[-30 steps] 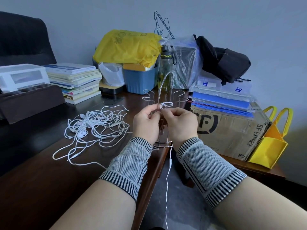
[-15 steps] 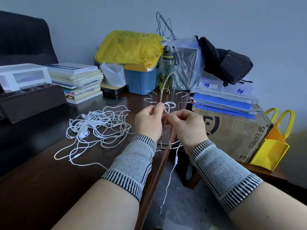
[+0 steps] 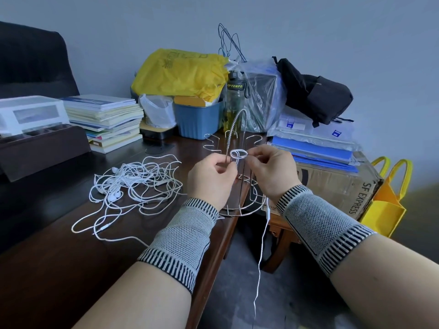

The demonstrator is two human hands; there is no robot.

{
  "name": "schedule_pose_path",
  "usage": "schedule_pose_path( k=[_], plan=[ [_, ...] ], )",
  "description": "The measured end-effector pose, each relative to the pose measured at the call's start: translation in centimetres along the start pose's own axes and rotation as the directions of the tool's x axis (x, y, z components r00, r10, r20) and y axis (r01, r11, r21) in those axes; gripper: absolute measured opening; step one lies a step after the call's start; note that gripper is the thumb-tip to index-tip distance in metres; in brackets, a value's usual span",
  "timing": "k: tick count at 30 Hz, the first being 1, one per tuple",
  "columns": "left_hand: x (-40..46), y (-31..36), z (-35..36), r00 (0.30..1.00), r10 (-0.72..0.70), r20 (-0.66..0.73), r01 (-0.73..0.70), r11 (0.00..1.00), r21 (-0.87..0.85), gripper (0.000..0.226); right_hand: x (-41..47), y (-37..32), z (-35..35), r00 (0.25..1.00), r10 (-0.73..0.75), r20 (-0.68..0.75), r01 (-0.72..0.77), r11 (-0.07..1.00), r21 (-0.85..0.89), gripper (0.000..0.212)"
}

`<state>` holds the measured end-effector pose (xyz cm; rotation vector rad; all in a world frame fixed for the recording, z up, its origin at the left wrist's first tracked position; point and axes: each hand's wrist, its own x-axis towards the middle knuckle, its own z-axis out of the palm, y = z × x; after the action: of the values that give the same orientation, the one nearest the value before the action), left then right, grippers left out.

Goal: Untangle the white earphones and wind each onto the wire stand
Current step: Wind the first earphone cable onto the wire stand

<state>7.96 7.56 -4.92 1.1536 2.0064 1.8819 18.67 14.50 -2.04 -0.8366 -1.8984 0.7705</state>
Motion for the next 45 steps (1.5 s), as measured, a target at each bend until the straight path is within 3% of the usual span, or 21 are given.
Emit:
schedule_pose_path(
  k=[4, 9, 11, 13, 16, 19, 27, 37, 42, 45],
  plan=[
    [-0.1, 0.8, -0.7, 0.993, 0.118, -0.022, -0.103, 0.928, 0.357, 0.02, 0.5, -0.1, -0.4, 0.998, -0.044, 0.048, 0.046, 0.997, -0.056, 0.026],
    [-0.5, 1.1, -1.0, 0.989, 0.144, -0.035, -0.116, 0.899, 0.423, 0.025, 0.9, -0.1, -0.6, 0.994, -0.055, 0.09, 0.064, 0.993, -0.101, 0.018],
    [-0.4, 1.0, -1.1, 0.99, 0.137, -0.041, -0.111, 0.917, 0.384, 0.025, 1.0, -0.1, -0.7, 0.993, -0.056, 0.099, 0.067, 0.992, -0.106, 0.019],
    [-0.3, 1.0, -1.1, 0.997, 0.071, -0.027, -0.063, 0.97, 0.233, 0.024, 1.2, 0.0, -1.0, 0.993, -0.053, 0.106, 0.064, 0.992, -0.11, 0.017],
    [-0.1, 0.8, -0.8, 0.993, -0.079, 0.091, 0.079, 0.997, 0.001, 0.023, 1.4, 0.0, -1.3, 0.99, -0.058, 0.128, 0.074, 0.99, -0.122, 0.013],
    [0.0, 0.7, -0.7, 0.971, -0.141, 0.194, 0.17, 0.975, -0.145, 0.019, 1.6, -0.1, -1.4, 0.985, -0.077, 0.156, 0.098, 0.987, -0.129, 0.014],
    [-0.4, 0.7, 0.4, 0.972, -0.154, 0.179, 0.2, 0.94, -0.275, 0.011, 1.9, -0.4, -1.7, 0.973, -0.127, 0.195, 0.151, 0.982, -0.112, 0.017],
    [-0.5, 0.8, 1.5, 0.969, -0.23, 0.094, 0.248, 0.88, -0.404, 0.011, 1.7, -0.4, -1.5, 0.979, -0.086, 0.183, 0.105, 0.989, -0.101, 0.016],
    [-0.5, 0.7, 1.1, 0.967, -0.241, 0.083, 0.254, 0.897, -0.361, 0.006, 1.5, -1.1, -2.4, 0.979, 0.106, 0.173, -0.056, 0.961, -0.272, 0.028],
    [-0.6, 0.9, 1.0, 0.961, -0.253, 0.112, 0.276, 0.877, -0.394, 0.008, 1.6, -1.7, -3.3, 0.93, 0.284, 0.231, -0.274, 0.959, -0.075, 0.03]
  ],
)
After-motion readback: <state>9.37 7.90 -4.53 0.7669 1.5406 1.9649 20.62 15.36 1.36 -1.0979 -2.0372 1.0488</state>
